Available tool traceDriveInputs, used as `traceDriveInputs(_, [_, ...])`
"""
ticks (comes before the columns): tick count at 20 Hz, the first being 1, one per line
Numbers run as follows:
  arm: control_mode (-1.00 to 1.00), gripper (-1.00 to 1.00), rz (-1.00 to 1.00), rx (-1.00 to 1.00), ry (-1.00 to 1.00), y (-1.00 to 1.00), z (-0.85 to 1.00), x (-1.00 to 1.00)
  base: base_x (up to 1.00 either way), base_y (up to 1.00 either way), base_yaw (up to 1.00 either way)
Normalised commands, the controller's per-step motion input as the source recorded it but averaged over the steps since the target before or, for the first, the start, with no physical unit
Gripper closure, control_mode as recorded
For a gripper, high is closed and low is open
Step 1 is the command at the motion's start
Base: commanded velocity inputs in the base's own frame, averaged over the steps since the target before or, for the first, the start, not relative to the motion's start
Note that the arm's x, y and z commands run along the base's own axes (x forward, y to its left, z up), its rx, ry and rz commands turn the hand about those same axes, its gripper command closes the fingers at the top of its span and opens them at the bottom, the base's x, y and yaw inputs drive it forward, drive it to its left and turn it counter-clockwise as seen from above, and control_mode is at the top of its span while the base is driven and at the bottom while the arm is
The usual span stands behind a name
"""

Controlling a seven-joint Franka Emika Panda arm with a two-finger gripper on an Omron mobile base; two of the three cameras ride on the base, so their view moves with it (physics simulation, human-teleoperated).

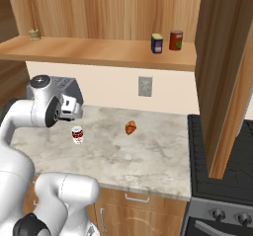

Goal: Pick the cans from the counter and place them in their designated side in the cabinet.

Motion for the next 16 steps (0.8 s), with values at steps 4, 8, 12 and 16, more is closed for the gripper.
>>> traceDriveInputs(4, [-1.0,-1.0,0.0,-0.01,0.08,0.03,-0.09,0.13,0.0,0.0,0.0])
traceDriveInputs(8, [-1.0,-1.0,0.0,-0.01,0.01,0.01,-0.2,0.1,0.0,0.0,0.0])
traceDriveInputs(12, [-1.0,-1.0,0.0,-0.01,0.0,0.03,-0.24,0.17,0.0,0.0,0.0])
traceDriveInputs(16, [-1.0,-1.0,0.0,0.0,0.0,0.03,-0.2,0.18,0.0,0.0,0.0])
